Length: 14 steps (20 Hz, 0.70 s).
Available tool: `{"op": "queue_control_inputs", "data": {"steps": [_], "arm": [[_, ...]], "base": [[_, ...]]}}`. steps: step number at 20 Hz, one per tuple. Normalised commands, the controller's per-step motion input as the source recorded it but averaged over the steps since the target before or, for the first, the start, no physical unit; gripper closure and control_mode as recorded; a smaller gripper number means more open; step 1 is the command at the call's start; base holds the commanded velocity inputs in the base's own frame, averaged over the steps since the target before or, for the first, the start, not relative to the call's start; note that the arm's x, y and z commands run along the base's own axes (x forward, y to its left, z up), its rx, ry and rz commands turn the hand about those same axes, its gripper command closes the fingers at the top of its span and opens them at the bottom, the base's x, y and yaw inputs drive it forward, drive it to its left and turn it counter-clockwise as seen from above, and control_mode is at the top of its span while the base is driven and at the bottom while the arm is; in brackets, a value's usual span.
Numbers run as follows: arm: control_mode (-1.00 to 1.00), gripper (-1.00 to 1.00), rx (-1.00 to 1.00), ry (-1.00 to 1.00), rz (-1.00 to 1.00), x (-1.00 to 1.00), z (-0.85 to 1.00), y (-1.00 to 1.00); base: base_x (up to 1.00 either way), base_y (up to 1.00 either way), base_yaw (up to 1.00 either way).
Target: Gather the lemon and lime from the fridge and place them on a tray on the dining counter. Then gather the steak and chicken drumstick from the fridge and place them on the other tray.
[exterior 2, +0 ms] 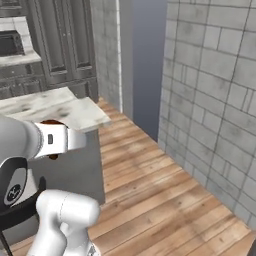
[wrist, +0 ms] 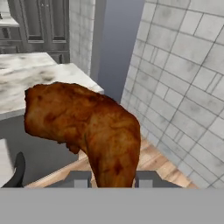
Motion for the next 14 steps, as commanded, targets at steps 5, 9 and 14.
{"op": "queue_control_inputs", "data": {"steps": [5,9,14], "arm": [[1.0,1.0,0.0,0.0,0.0,0.0,0.0,0.0],[1.0,1.0,0.0,0.0,0.0,0.0,0.0,0.0],[1.0,1.0,0.0,0.0,0.0,0.0,0.0,0.0]], "base": [[-0.35,0.13,0.46],[-0.45,0.26,0.43],[-0.58,0.38,0.38]]}}
